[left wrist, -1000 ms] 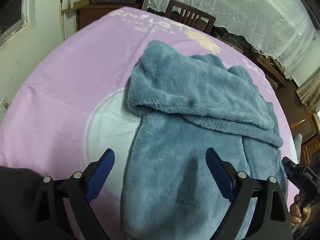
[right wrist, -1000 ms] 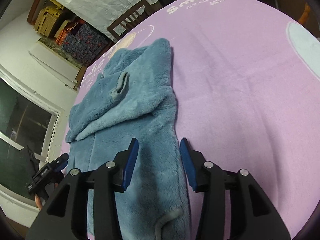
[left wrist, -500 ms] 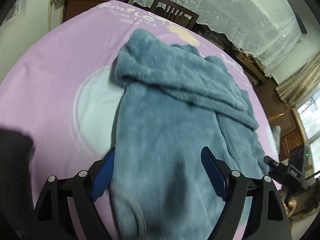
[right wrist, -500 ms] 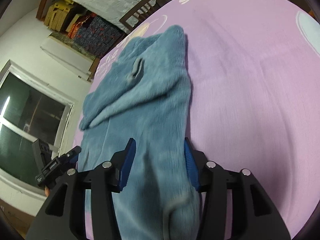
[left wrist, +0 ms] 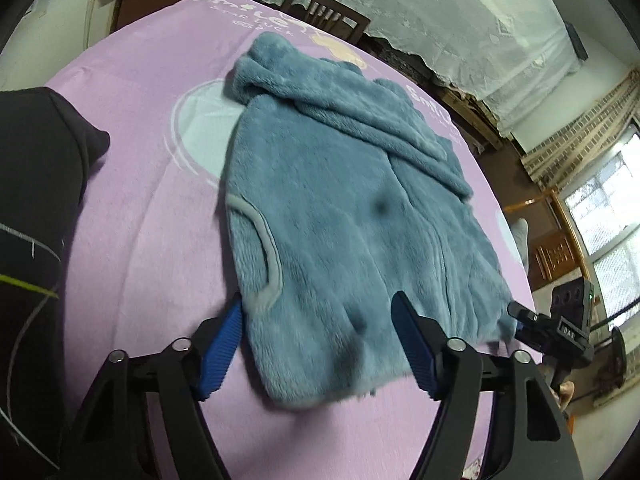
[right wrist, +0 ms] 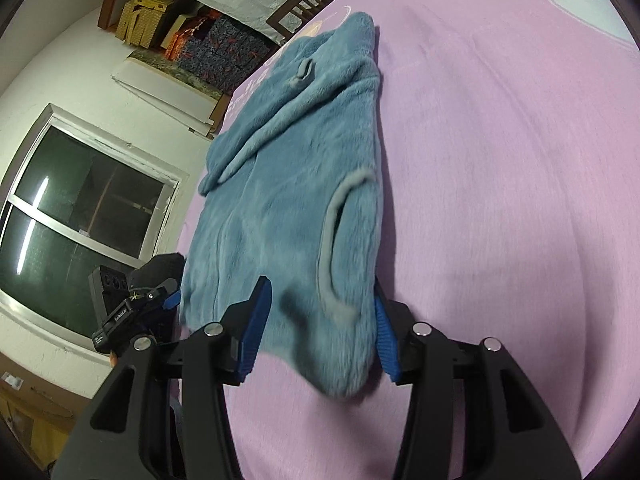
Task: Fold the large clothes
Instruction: 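Grasp the blue jacket hem with both grippers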
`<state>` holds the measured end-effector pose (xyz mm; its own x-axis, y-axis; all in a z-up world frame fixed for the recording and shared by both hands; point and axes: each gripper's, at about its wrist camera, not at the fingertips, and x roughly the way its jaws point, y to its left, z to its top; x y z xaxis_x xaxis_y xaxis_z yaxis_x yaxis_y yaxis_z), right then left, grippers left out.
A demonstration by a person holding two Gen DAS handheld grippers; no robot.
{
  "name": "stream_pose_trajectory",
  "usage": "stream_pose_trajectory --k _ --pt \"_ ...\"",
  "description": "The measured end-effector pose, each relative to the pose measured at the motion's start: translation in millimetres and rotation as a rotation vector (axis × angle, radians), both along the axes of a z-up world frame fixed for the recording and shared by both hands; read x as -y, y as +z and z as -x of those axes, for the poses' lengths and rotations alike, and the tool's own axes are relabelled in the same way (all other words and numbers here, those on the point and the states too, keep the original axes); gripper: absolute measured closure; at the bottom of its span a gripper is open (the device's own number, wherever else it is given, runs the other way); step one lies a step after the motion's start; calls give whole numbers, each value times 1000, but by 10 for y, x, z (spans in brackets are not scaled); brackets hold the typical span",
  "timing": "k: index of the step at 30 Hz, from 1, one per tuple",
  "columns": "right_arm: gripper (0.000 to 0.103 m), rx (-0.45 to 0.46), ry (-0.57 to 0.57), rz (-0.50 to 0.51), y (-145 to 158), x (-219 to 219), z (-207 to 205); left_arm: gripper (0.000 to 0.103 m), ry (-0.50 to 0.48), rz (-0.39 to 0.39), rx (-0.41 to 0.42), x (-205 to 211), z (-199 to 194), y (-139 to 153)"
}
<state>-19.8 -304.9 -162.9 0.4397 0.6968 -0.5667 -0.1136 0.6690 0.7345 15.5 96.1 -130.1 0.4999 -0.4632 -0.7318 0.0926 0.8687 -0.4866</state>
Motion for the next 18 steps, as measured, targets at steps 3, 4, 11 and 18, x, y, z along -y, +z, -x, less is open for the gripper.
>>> stream_pose_trajectory --k 3,4,11,18 --pt "56 7 -2 -1 4 -16 53 36 -25 -15 12 67 49 -3" --pt "56 11 -3 -2 3 -14 68 36 -29 -17 16 64 48 -2" --pt "56 33 14 -1 2 -27 52 45 -13 -17 15 14 4 -14" --pt "55 98 6 45 24 -92 111 55 -15 -39 14 21 118 -20"
